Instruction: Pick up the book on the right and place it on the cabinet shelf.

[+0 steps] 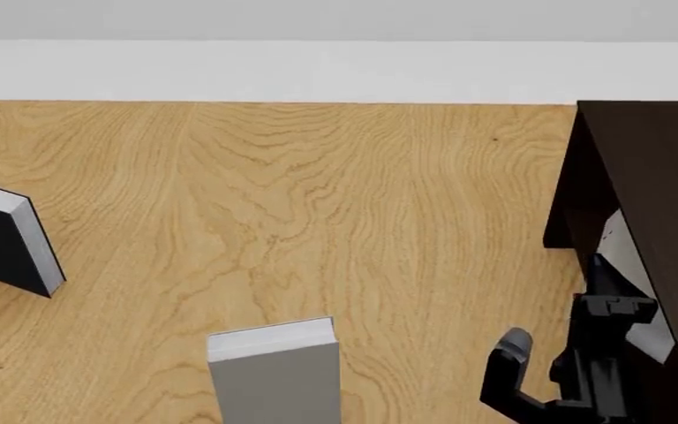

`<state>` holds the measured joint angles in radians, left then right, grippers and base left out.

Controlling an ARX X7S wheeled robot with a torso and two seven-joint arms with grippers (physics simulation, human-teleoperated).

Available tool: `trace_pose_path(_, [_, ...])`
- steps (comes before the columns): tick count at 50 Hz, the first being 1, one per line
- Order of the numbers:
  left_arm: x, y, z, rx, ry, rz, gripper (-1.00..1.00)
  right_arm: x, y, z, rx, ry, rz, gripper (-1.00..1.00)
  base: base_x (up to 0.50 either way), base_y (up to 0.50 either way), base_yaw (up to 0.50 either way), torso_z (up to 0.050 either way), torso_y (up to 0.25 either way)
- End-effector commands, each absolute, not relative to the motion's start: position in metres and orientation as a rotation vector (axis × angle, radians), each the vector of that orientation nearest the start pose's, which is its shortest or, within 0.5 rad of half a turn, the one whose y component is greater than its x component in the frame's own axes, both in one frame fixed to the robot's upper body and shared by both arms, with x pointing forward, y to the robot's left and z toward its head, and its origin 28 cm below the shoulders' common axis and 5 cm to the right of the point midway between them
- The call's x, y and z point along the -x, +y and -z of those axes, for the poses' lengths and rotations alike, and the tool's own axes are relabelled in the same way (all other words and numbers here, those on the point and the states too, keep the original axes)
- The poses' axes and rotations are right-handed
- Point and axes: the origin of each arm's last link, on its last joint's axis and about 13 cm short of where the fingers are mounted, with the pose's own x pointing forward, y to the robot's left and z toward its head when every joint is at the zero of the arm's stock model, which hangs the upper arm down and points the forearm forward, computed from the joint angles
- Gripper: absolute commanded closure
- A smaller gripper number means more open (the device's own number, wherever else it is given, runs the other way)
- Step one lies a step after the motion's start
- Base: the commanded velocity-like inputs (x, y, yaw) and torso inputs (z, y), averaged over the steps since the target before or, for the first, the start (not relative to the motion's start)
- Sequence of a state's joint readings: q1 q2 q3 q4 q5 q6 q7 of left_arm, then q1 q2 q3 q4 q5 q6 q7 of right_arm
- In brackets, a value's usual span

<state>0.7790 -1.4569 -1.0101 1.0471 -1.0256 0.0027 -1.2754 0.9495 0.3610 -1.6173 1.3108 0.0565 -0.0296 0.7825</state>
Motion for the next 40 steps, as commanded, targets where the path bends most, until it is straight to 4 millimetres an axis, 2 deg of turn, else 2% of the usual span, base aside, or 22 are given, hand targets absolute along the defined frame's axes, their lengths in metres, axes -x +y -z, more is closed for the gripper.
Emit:
trace_pose_path(1, [-0.123,0.279,-0.284,-0.142,-0.712,-0.360,-1.00,-0.355,-0.217,-0.043,1.517,0.079,-0.085,-1.00,0.01,0.00,0.01,0.000,-0.021])
trace_pose_path(20, [-0.122,0.281,-0.283,-0.142,-0.710,-0.367,-1.00,-0.350,-0.208,-0.031,1.366,0.141,-0.150,-1.00,0.01,0.00,0.01,0.000,-0.003])
trace_pose_path(40, [-0.121,0.282,-0.281,-0.140,-0.707,-0.373,-1.00,-0.350,-0.207,-0.031,1.364,0.137,-0.147,-1.00,0.00,0.00,0.00,0.000,0.000])
